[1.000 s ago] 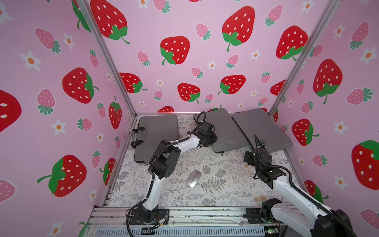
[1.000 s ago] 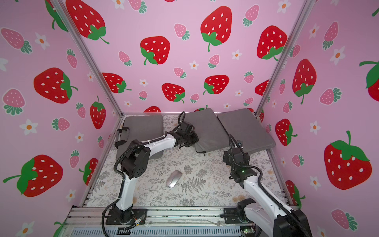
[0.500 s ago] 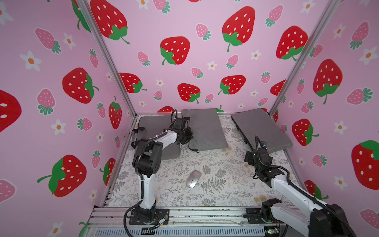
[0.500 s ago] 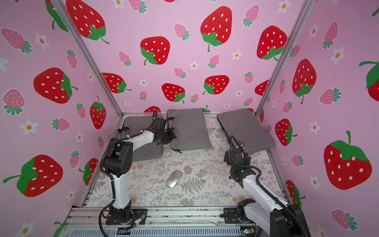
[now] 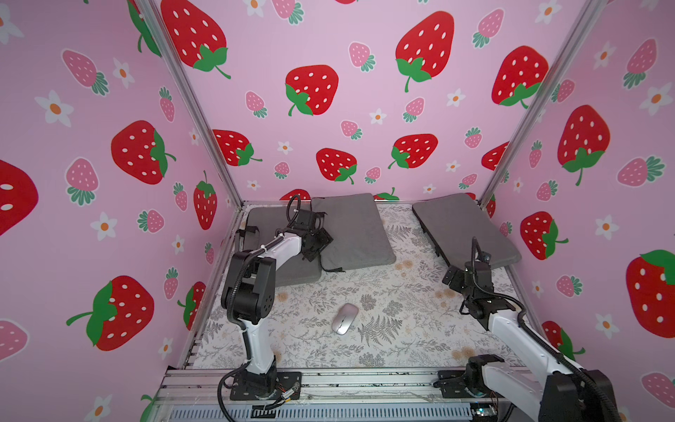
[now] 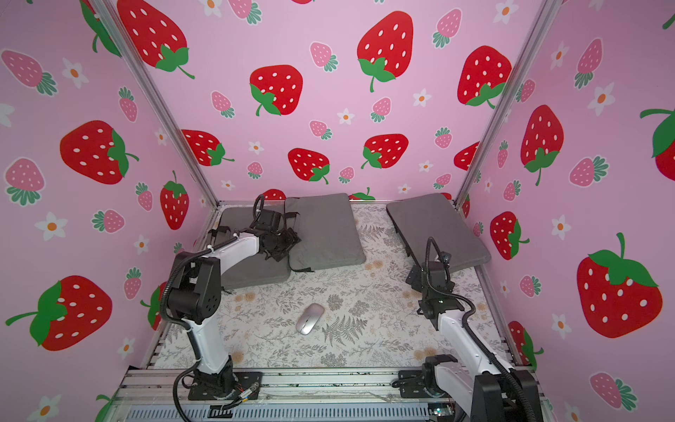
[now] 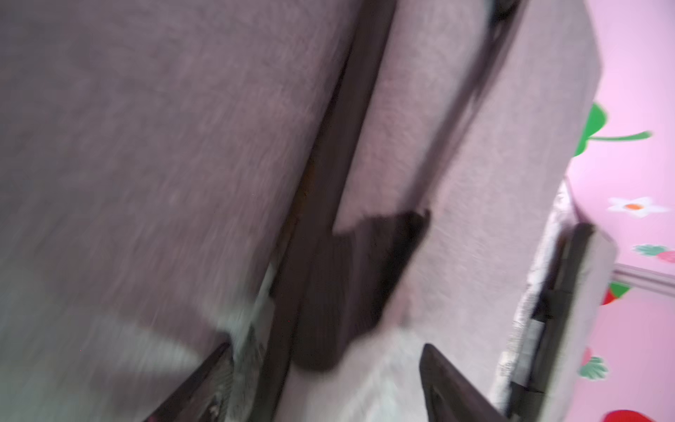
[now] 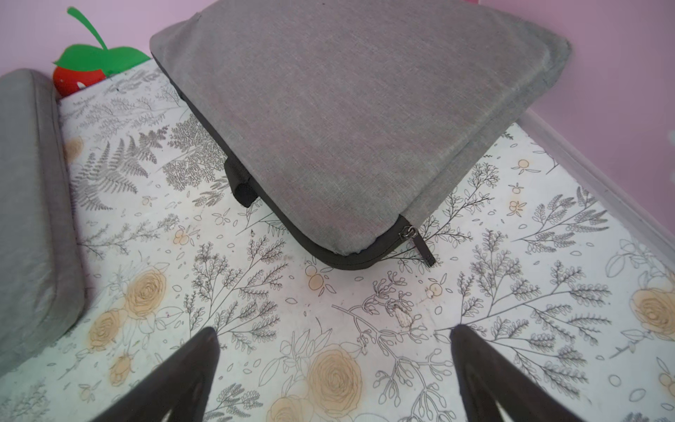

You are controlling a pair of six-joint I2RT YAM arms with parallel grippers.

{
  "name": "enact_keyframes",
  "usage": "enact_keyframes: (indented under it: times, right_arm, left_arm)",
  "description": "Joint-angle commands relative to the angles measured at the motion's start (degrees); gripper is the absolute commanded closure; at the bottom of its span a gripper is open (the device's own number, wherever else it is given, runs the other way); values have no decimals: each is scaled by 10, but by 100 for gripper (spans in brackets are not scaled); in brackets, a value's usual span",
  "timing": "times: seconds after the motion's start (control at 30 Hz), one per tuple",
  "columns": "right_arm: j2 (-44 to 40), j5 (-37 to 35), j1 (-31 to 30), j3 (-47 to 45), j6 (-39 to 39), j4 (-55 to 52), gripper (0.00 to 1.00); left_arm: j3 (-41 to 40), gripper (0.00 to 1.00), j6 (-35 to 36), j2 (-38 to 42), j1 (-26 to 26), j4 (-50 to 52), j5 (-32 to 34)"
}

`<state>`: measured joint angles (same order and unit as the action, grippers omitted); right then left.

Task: Put the mouse into the laptop bag
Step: Move the zippered laptop bag to the center of the board, then unzip the zipper on the zippered laptop bag.

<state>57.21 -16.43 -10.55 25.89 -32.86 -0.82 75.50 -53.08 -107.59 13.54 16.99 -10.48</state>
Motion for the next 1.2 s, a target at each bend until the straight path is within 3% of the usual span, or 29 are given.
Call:
enact_keyframes:
  times: [0.0,0.2,0.3,0.4,0.67,0.8,0.93,1.07,1.17]
  right_arm:
    - [-14,62,24,-18,-48,19,1]
    - [-2,112,88,-34,-90,35,0]
    - [0,121,110,-37,-108,34,0]
    - [6,129,130,-36,-118,36,0]
    - [51,158,152,-34,-128,69,0]
    - [81,186,169,-26,-130,87,1]
    - [118,207,176,-14,-132,111,4]
    - [155,214,181,-6,-146,143,8]
    - [182,214,182,7,-150,162,10]
  left_arm:
    - [-31,12,4,72,6,8,11]
    - [-116,7,11,224,54,-5,85]
    - [-184,6,-18,260,72,-64,81]
    - [-200,7,-26,241,86,-105,44]
    - [-141,10,25,186,188,-161,41]
    - [-187,9,28,193,231,-271,59]
    - [-208,12,62,209,269,-316,102]
    - [-281,13,35,212,285,-448,92]
    - [-273,13,37,197,283,-430,58]
